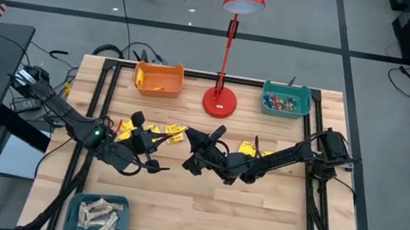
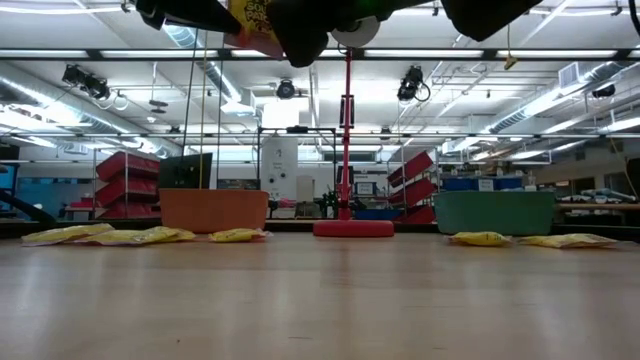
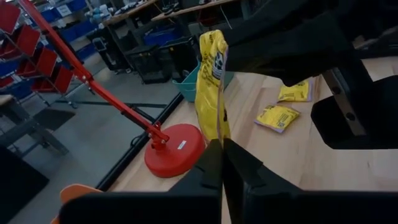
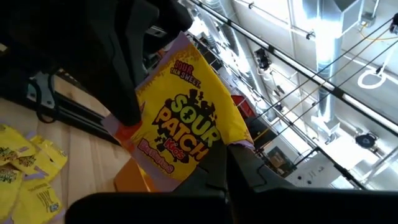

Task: Sort candy
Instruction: Put the yellow candy into the orange bin

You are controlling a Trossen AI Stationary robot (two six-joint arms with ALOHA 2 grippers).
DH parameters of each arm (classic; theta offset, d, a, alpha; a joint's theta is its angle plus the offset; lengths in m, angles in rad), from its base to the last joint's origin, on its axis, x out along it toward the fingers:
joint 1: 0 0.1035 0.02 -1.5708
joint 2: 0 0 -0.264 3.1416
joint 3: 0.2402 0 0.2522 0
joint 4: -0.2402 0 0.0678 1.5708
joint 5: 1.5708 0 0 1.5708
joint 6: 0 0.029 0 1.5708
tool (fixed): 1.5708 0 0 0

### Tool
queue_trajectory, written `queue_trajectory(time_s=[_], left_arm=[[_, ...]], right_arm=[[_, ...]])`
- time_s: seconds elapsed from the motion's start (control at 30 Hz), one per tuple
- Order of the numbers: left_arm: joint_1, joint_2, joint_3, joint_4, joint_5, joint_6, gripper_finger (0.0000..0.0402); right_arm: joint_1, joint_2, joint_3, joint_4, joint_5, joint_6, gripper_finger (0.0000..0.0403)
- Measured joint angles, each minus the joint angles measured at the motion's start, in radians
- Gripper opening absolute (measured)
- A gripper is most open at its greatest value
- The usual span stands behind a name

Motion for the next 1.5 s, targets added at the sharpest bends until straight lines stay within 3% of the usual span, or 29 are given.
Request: queue_trajectory(time_s=[0.13,0.4,0.6,0.7,0.87,1.1,1.5], left_arm=[[0.0,0.0,0.0,0.002,-0.003,0.025,0.0002],[0.01,-0.044,0.018,-0.012,-0.038,0.13,0.0001],[0.089,-0.142,0.129,-0.264,-0.006,0.14,0.0001],[0.168,-0.192,0.193,-0.416,0.073,0.102,0.0],[0.351,-0.253,0.265,-0.566,0.239,0.07,0.0],[0.598,-0.261,0.278,-0.616,0.478,0.108,0.0],[0.943,-0.158,0.278,-0.649,0.776,0.156,0.0]], right_arm=[[0.0,0.0,0.0,0.001,0.033,0.001,0.0003],[0.002,-0.027,0.0,0.024,0.277,0.002,0.005],[0.005,-0.064,0.0,0.025,0.434,-0.088,0.0071],[0.012,-0.081,-0.006,0.018,0.493,-0.153,0.0072],[0.031,-0.157,-0.049,0.023,0.481,-0.154,0.0069],[0.036,-0.26,-0.13,0.022,0.476,-0.093,0.0067],[0.069,-0.369,-0.215,0.019,0.453,0.027,0.0067]])
